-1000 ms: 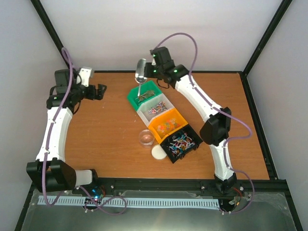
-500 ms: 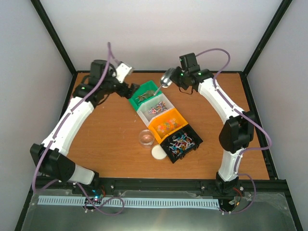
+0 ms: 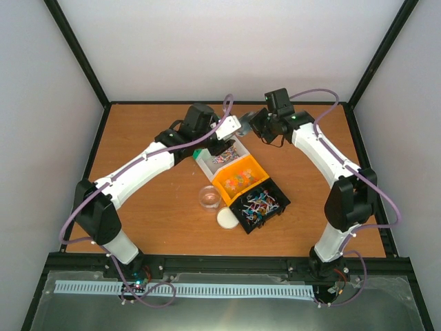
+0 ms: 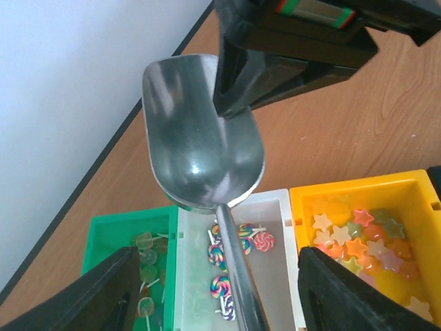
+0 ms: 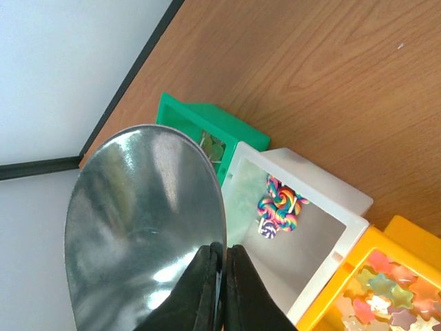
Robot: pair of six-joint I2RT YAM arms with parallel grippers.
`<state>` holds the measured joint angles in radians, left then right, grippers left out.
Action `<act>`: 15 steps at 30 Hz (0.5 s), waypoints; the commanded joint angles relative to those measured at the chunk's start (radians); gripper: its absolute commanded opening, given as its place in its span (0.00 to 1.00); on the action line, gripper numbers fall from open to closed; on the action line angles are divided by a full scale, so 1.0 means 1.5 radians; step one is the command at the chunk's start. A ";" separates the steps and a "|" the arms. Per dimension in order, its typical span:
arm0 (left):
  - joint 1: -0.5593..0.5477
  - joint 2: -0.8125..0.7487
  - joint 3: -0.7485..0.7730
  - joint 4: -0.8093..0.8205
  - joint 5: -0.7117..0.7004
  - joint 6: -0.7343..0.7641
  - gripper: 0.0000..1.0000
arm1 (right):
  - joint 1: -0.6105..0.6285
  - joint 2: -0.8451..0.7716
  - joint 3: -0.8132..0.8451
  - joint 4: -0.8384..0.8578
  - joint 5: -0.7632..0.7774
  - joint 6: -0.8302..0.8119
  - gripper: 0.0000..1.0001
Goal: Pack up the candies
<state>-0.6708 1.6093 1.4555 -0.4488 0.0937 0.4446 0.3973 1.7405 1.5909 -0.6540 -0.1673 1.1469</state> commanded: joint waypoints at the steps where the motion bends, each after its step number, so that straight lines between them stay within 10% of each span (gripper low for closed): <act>1: 0.001 0.004 -0.019 0.072 -0.008 0.041 0.61 | -0.007 -0.032 -0.013 0.024 -0.023 0.027 0.03; 15: 0.001 0.010 -0.048 0.116 -0.025 0.072 0.38 | -0.008 -0.030 -0.050 0.057 -0.083 0.051 0.03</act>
<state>-0.6689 1.6253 1.3815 -0.3286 0.0624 0.5285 0.3912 1.7206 1.5291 -0.6010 -0.2478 1.1992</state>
